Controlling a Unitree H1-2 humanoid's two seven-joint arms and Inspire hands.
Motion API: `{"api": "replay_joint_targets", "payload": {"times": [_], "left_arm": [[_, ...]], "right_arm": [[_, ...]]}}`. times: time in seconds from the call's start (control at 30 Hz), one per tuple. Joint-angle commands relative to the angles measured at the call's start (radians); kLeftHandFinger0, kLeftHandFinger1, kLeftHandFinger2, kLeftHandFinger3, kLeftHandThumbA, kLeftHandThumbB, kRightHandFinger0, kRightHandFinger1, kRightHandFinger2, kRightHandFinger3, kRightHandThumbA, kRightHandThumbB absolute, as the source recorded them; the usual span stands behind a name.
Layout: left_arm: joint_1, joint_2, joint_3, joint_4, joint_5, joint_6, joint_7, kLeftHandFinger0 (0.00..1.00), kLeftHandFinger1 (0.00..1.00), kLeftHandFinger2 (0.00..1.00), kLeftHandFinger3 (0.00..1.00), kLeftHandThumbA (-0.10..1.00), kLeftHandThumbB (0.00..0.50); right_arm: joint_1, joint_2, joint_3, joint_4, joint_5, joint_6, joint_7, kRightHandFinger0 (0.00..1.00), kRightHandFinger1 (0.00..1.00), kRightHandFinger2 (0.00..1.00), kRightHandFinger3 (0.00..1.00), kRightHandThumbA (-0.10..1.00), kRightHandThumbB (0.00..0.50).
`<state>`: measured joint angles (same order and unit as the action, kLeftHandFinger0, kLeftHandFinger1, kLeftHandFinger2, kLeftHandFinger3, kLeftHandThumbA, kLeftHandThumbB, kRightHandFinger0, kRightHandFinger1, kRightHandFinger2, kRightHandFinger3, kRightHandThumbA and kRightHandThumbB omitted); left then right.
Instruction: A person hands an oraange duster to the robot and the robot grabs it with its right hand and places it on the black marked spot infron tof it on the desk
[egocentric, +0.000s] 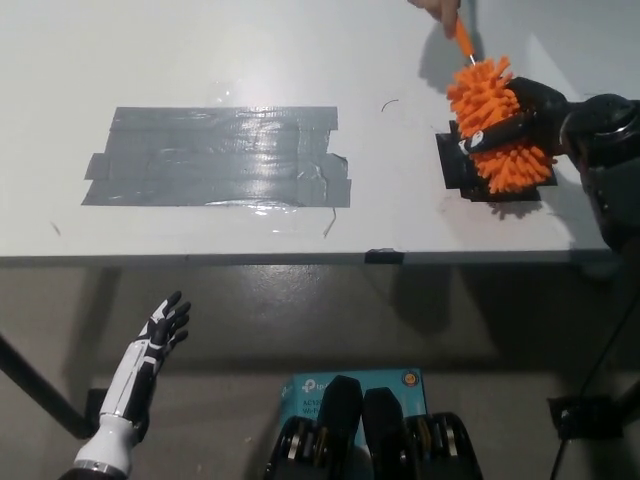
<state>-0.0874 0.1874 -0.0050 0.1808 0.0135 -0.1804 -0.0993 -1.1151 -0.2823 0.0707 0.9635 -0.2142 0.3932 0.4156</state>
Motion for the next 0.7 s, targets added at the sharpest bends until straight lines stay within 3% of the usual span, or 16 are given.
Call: {"api": "replay_joint_targets", "payload": {"times": [0.0,0.13,0.17,0.2,0.23,0.27,0.3,0.33,0.37,0.4,0.47,0.53,0.57,0.6,0.63,0.67], "left_arm": [[-0.012,0.006,0.011,-0.029,-0.007,-0.003,0.000,1.00,1.00,1.00,1.00,0.97,0.196],[-0.005,0.012,0.014,-0.036,-0.004,-0.010,-0.004,1.00,1.00,1.00,1.00,0.98,0.187],[-0.006,0.012,0.013,-0.035,-0.005,-0.011,-0.006,1.00,1.00,1.00,1.00,0.98,0.186],[-0.007,0.011,0.013,-0.035,-0.005,-0.011,-0.006,1.00,1.00,1.00,1.00,0.98,0.182],[-0.011,0.012,0.013,-0.036,-0.006,-0.010,-0.007,1.00,1.00,1.00,1.00,0.98,0.177],[-0.012,0.013,0.012,-0.035,-0.005,-0.011,-0.007,1.00,1.00,1.00,1.00,0.98,0.176],[-0.013,0.013,0.012,-0.034,-0.005,-0.012,-0.008,1.00,1.00,1.00,1.00,0.98,0.181],[-0.013,0.014,0.012,-0.033,-0.004,-0.011,-0.007,1.00,1.00,1.00,1.00,0.98,0.183],[-0.014,0.014,0.013,-0.032,-0.003,-0.008,-0.006,1.00,1.00,1.00,1.00,0.99,0.180],[-0.018,0.014,0.013,-0.031,-0.004,-0.004,-0.007,1.00,1.00,1.00,1.00,0.99,0.180],[-0.024,0.016,0.014,-0.026,-0.006,-0.013,-0.008,1.00,1.00,1.00,1.00,0.99,0.176],[-0.023,0.016,0.014,-0.023,-0.010,-0.017,-0.010,1.00,1.00,1.00,1.00,0.98,0.173],[-0.023,0.017,0.014,-0.022,-0.011,-0.019,-0.012,1.00,1.00,1.00,1.00,0.98,0.173],[-0.023,0.017,0.013,-0.022,-0.011,-0.019,-0.013,1.00,1.00,1.00,1.00,0.99,0.169],[-0.024,0.016,0.013,-0.023,-0.012,-0.017,-0.013,1.00,1.00,1.00,1.00,0.99,0.167],[-0.024,0.015,0.013,-0.023,-0.013,-0.016,-0.013,1.00,1.00,1.00,1.00,0.98,0.166]], "right_arm": [[-0.078,-0.020,0.050,-0.002,-0.001,-0.040,0.050,1.00,1.00,1.00,1.00,1.00,0.374],[-0.100,-0.022,0.159,0.081,-0.079,-0.071,0.026,1.00,1.00,1.00,1.00,0.88,0.331],[-0.104,-0.018,0.169,0.124,-0.091,-0.065,-0.030,1.00,1.00,1.00,1.00,0.52,0.309],[-0.106,-0.016,0.177,0.139,-0.099,-0.057,-0.063,0.95,0.83,0.83,1.00,0.12,0.073],[-0.092,-0.014,0.194,0.152,-0.121,-0.062,-0.133,0.10,0.15,0.36,0.91,-0.06,0.279],[-0.086,-0.014,0.205,0.154,-0.132,-0.067,-0.159,0.02,0.06,0.28,0.83,-0.09,0.287],[-0.084,-0.014,0.213,0.156,-0.137,-0.068,-0.171,0.00,0.06,0.29,0.88,-0.10,0.268],[-0.078,-0.012,0.221,0.158,-0.146,-0.070,-0.192,0.02,0.21,0.43,0.92,-0.10,0.242],[-0.066,-0.009,0.225,0.163,-0.150,-0.082,-0.230,0.06,0.27,0.50,0.77,-0.10,0.234],[-0.066,-0.008,0.223,0.172,-0.146,-0.089,-0.250,0.16,0.42,0.62,0.71,-0.10,0.230],[-0.065,-0.008,0.218,0.185,-0.141,-0.108,-0.287,0.19,0.56,0.73,0.64,-0.10,0.197],[-0.063,-0.008,0.210,0.184,-0.135,-0.116,-0.307,0.19,0.64,0.83,0.59,-0.10,0.198],[-0.062,-0.006,0.201,0.178,-0.130,-0.109,-0.321,0.26,0.73,0.91,0.63,-0.10,0.203],[-0.060,-0.006,0.195,0.172,-0.127,-0.112,-0.333,0.25,0.74,0.93,0.53,-0.10,0.195],[-0.059,-0.007,0.190,0.167,-0.123,-0.119,-0.346,0.11,0.66,0.92,0.38,-0.10,0.174],[-0.054,-0.008,0.171,0.146,-0.109,-0.124,-0.361,0.14,0.66,1.00,0.47,-0.10,0.191]]}}
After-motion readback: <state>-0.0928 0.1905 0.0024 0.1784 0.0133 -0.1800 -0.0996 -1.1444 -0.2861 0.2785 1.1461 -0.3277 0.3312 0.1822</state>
